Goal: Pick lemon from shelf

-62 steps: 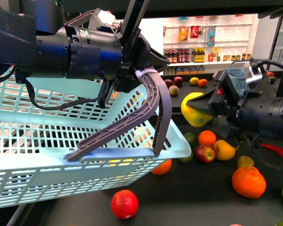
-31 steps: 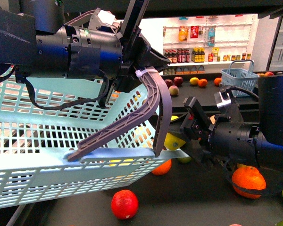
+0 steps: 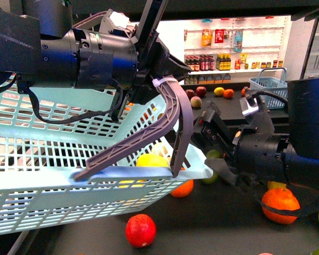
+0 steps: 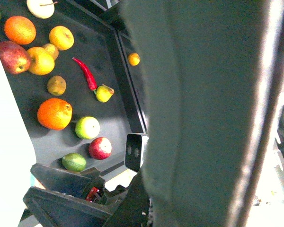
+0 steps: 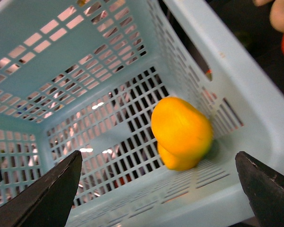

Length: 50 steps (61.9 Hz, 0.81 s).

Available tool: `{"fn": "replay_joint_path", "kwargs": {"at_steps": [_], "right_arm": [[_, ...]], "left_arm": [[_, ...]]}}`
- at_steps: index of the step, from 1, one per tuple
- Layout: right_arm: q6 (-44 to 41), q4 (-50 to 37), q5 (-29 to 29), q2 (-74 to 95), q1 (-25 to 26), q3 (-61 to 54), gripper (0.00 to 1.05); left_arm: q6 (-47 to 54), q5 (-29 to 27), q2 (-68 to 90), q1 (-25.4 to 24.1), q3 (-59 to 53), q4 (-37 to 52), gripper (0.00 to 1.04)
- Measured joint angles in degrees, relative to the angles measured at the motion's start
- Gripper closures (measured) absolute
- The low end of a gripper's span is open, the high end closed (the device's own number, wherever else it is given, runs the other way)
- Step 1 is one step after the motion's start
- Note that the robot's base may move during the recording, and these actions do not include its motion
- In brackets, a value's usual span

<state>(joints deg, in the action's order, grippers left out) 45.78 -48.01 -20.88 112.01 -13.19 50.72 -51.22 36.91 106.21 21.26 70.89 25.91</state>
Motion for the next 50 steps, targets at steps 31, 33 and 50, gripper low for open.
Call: {"fn": "replay_joint_path", "kwargs": {"at_steps": [31,33,50], "right_arm": [[-36.26,24.0,12.7,-47.12,9.42,-23.04,0.07],[-38.01,27.26,12.41,-51.71,9.92,-24.3,0.07],[-43.89,53.77,18.82,-88.8,12.24,-27.34,0.14]], "left_arm": [[-0.04,0.37,0.0,0.02,0.0,0.0,0.99],[-0.09,0.39,0.0,0.02,0.0,0.0,0.99],[-0.09,0.39,0.0,0.02,0.0,0.0,0.99]]}}
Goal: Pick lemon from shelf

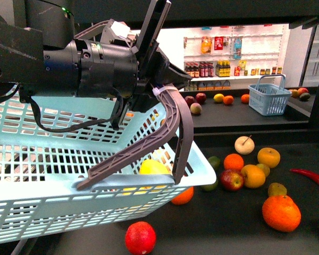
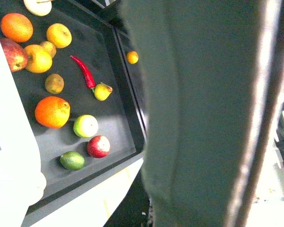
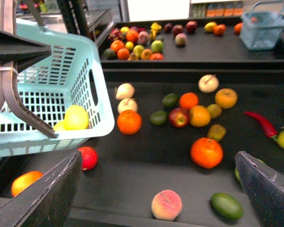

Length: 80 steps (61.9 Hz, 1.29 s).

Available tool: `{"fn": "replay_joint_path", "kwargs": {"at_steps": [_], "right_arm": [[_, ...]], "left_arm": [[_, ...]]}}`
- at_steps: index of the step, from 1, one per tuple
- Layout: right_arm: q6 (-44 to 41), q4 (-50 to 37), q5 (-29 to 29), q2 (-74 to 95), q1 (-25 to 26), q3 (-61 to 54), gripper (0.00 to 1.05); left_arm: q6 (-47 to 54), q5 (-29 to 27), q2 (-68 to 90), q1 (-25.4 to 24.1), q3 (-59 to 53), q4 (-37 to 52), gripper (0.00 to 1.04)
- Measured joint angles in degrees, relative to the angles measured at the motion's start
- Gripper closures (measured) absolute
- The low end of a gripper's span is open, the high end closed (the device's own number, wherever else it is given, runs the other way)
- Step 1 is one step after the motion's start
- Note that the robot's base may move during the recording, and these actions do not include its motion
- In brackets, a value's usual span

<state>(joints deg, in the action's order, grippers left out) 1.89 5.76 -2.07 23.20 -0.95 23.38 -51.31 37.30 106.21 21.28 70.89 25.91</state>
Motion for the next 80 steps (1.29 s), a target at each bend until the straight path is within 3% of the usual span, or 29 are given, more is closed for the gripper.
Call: {"fn": "replay_joint_path", "kwargs": {"at_steps": [7,34,80], "right_arm": [[-0.81,-0.9,2.01,-10.12,0.76,-4.04,0.32],[-1.55,-4.94,1.92,-18.86,0.83,-19.02,1.02],[-1.73,-5.62,2.05,-22.77,0.87,-22.51,1.02]], "left_arm": [[0.0,-0.02,0.0,-0.02,0.0,0.0,0.99],[-0.42,-0.02,0.0,0.0,0.0,0.0,0.99],[-0.37,0.0,0.0,0.0,0.0,0.0,0.99]]}}
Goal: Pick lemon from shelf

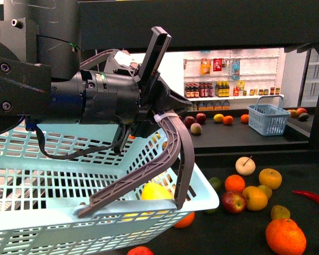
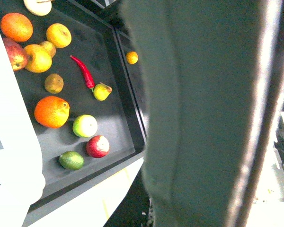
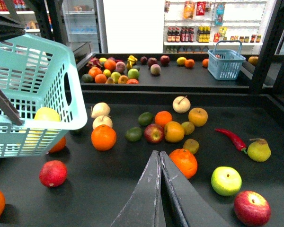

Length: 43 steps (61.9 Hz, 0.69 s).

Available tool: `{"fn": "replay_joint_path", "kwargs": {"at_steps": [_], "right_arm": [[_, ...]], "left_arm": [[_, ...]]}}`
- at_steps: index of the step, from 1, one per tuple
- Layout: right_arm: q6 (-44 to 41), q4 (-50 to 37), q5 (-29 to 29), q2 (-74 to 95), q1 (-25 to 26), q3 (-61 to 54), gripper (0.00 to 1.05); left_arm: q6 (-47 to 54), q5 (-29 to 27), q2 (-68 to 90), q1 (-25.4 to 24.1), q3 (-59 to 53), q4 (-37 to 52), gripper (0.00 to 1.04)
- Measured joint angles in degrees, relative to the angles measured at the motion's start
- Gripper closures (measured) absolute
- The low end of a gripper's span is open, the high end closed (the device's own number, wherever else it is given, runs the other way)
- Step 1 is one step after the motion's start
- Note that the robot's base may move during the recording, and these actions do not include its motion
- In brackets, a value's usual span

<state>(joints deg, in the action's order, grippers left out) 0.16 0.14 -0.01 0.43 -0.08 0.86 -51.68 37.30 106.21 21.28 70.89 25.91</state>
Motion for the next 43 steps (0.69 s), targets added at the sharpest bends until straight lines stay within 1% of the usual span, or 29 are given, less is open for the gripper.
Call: {"fn": "replay_joint_path", "kwargs": {"at_steps": [1,4,7,13,14,19,23,31,33,35,37,39,43], "right_arm": [[-0.07,0.0,0.0,0.0,0.0,0.0,1.0],[-0.02,0.0,0.0,-0.02,0.0,0.0,0.89],[-0.02,0.0,0.0,-0.02,0.0,0.0,0.83],[-0.02,0.0,0.0,-0.02,0.0,0.0,0.64],[-0.02,0.0,0.0,-0.02,0.0,0.0,0.62],[-0.02,0.0,0.0,-0.02,0.0,0.0,0.45],[-0.02,0.0,0.0,-0.02,0.0,0.0,0.36],[-0.02,0.0,0.0,-0.02,0.0,0.0,0.16],[-0.02,0.0,0.0,-0.02,0.0,0.0,0.09],[0.0,0.0,0.0,-0.02,0.0,0.0,0.06],[-0.02,0.0,0.0,-0.02,0.0,0.0,0.07],[-0.02,0.0,0.0,-0.02,0.0,0.0,0.08],[-0.02,0.0,-0.02,-0.04,0.0,0.0,0.07]], "left_arm": [[0.0,-0.02,0.0,0.0,0.0,0.0,0.99],[-0.02,-0.02,0.0,0.0,0.0,0.0,0.99],[-0.02,-0.02,0.0,0.0,0.0,0.0,0.99],[0.0,-0.02,0.0,0.0,0.0,0.0,0.99],[0.0,-0.02,0.0,0.0,0.0,0.0,0.99],[0.0,-0.02,0.0,0.0,0.0,0.0,0.99],[0.0,-0.02,0.0,0.0,0.0,0.0,0.99],[0.0,-0.02,0.0,0.0,0.0,0.0,0.99],[0.0,-0.02,0.0,0.0,0.0,0.0,0.99],[0.0,-0.02,0.0,0.0,0.0,0.0,0.99],[0.07,-0.15,0.0,0.0,0.0,-0.04,0.99],[0.72,-2.8,0.0,0.0,0.33,-1.81,0.99],[-1.2,-7.63,0.35,-0.28,0.33,-0.09,0.99]]}}
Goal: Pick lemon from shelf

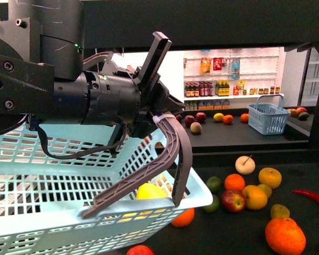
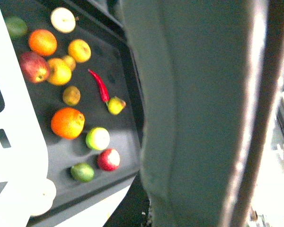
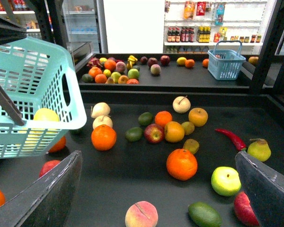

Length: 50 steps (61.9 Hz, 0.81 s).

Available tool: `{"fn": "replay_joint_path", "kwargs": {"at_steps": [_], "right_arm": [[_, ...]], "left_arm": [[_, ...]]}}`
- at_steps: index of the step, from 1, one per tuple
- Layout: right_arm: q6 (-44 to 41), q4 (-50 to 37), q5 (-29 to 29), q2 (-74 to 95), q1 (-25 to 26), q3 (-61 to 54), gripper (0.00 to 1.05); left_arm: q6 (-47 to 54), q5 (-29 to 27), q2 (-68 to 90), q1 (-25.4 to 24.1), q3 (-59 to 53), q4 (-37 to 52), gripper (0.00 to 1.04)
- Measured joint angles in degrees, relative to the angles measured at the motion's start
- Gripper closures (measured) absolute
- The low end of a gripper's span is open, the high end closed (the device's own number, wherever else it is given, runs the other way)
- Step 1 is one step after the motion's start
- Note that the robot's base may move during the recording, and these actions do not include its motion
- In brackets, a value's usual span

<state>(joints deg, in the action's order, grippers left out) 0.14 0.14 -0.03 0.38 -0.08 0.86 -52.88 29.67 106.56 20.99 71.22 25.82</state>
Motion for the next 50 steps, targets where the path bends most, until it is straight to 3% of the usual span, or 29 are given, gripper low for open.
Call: {"fn": "replay_joint_path", "kwargs": {"at_steps": [18,25,50], "right_arm": [[0.0,0.0,0.0,-0.02,0.0,0.0,0.07],[0.0,0.0,0.02,-0.02,0.0,0.0,0.07],[0.0,0.0,0.02,-0.02,0.0,0.0,0.07]], "left_arm": [[-11.98,-8.55,0.79,-6.62,0.42,13.6,0.99],[-20.41,-12.76,2.25,-12.94,0.42,23.56,0.99],[-34.01,-12.57,6.78,-30.27,0.42,39.91,0.99]]}}
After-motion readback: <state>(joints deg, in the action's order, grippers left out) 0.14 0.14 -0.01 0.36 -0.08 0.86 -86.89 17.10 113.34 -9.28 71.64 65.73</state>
